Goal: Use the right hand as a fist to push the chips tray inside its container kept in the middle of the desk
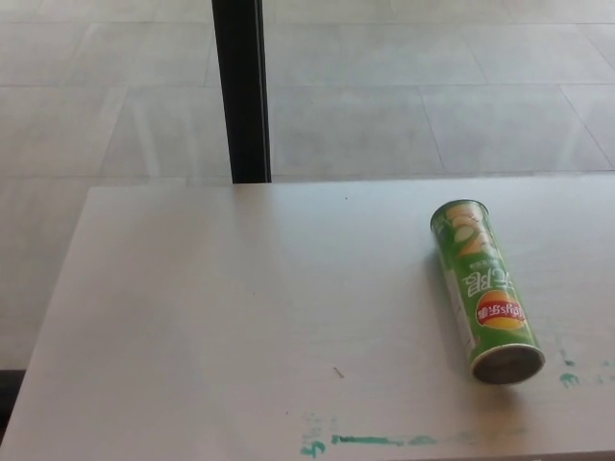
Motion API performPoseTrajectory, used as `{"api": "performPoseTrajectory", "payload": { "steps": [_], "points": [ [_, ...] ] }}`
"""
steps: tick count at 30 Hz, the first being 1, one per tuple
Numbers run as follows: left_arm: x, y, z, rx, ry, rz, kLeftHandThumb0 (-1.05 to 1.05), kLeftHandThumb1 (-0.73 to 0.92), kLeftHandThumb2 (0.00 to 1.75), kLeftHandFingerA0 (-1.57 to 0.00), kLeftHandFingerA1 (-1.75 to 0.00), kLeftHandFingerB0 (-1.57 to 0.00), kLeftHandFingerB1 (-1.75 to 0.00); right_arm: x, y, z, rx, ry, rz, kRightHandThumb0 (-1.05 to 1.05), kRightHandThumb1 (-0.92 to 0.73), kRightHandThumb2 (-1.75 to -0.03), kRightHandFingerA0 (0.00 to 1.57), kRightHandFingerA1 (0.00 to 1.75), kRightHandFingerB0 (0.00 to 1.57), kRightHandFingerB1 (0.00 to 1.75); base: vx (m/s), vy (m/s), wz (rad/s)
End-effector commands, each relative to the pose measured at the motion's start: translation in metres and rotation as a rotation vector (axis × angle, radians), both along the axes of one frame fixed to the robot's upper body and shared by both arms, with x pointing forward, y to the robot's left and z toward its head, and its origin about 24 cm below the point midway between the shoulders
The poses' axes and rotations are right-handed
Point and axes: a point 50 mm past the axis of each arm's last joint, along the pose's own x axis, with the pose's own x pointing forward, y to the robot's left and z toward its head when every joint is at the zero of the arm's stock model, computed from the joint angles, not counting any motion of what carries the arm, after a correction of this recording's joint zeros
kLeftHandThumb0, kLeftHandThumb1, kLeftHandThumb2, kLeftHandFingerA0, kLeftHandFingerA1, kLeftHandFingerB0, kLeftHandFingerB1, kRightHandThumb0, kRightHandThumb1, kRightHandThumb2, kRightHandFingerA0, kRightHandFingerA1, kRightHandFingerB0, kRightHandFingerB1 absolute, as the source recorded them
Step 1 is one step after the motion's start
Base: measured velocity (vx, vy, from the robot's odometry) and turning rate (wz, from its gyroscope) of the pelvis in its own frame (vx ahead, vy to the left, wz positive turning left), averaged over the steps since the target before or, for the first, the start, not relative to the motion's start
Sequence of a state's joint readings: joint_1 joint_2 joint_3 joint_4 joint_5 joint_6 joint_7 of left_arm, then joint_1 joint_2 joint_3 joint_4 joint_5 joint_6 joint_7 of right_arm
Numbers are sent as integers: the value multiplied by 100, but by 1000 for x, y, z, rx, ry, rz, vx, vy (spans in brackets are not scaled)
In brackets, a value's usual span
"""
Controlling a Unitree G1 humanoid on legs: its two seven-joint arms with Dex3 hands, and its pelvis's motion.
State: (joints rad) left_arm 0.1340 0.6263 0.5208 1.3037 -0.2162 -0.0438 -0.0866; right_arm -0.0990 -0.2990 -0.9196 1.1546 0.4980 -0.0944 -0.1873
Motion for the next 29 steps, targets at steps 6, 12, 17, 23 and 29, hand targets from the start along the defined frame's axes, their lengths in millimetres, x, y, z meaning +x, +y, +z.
{"api": "performPoseTrajectory", "payload": {
  "steps": [6,12,17,23,29],
  "points": [
    [-6,2,3,13,3,-9,-76,92,70,-56,-63,-49,-50,-1,-4,2,8,-14,-12,-75,-92,-71,48,131,56,90,0,0,0],
    [7,4,5,11,-23,-7,-72,92,74,-56,-65,-44,-51,6,-1,3,-9,0,6,-76,-92,-69,51,122,59,83,0,0,0],
    [4,5,7,15,-32,-22,-74,92,72,-56,-70,-43,-51,-6,-1,-1,24,-14,-38,-75,-92,-68,73,146,63,93,0,0,0],
    [13,7,10,22,-27,-31,-75,92,72,-54,-65,-45,-49,-4,3,-3,4,-26,2,-73,-92,-70,51,118,63,94,0,0,0],
    [13,7,10,27,-28,-26,-75,92,69,-55,-63,-47,-50,-4,6,-4,-14,-33,39,-73,-92,-72,52,143,62,92,0,0,0]
  ]
}}
